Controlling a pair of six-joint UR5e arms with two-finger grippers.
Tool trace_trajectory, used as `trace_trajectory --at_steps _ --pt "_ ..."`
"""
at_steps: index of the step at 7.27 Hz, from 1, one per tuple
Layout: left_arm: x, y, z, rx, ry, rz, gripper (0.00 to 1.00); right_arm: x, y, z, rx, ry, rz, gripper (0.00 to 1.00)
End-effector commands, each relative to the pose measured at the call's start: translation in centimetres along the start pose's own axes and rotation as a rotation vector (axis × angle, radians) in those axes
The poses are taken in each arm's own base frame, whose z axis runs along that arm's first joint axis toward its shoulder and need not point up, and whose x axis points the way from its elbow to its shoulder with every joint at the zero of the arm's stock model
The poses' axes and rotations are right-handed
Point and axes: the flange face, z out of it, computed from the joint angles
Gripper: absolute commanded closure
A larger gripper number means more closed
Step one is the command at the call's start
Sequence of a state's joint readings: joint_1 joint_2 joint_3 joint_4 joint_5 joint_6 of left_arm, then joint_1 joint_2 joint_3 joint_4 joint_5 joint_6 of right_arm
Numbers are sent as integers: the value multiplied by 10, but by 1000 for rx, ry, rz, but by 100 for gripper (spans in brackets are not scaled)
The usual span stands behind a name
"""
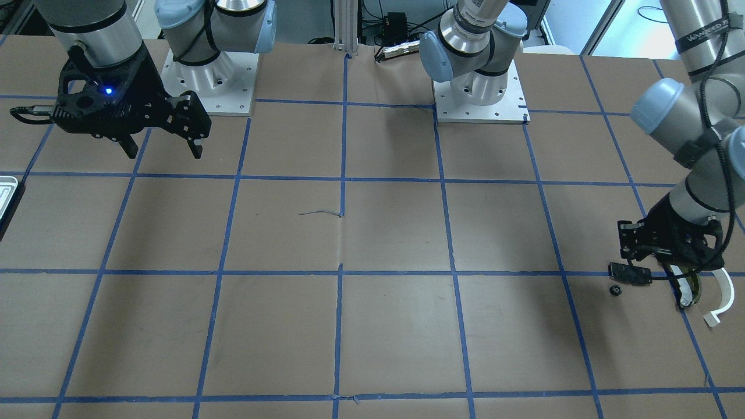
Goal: Place bearing gear from tray to pile
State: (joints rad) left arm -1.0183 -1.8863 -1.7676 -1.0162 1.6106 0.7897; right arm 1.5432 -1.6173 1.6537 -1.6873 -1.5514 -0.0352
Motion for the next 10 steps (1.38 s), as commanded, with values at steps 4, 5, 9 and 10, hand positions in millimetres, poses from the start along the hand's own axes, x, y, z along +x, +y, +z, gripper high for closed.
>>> trace_trajectory --at_steps 4,5,9,10 --pt "-55 -14 47 25 5 43 100 0 0 0 0 1 1 0" --pt "-54 -17 60 48 -17 45 100 0 0 -1 1 0 1 0" --pt "-52 -21 82 53 29 37 47 -1 0 -1 1 -1 1 0" --pt "-51 -22 82 53 29 36 16 0 0 -1 1 0 3 0"
